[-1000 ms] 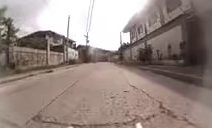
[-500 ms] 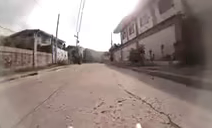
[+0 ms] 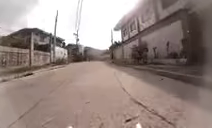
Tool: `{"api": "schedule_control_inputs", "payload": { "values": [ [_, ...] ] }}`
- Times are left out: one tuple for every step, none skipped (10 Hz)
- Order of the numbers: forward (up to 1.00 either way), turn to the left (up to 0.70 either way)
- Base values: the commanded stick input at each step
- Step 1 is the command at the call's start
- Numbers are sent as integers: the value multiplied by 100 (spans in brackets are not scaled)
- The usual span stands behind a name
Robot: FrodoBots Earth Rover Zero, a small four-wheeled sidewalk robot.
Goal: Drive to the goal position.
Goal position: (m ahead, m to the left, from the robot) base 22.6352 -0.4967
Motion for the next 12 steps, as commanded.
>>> {"api": "schedule_control_inputs", "payload": {
  "values": [
    [100, 0],
    [100, 0],
    [100, 0],
    [100, 0],
    [100, 0],
    [100, 0],
    [100, 0],
    [100, 0],
    [100, 0],
    [100, 0],
    [100, 0],
    [100, 0]
  ]
}}
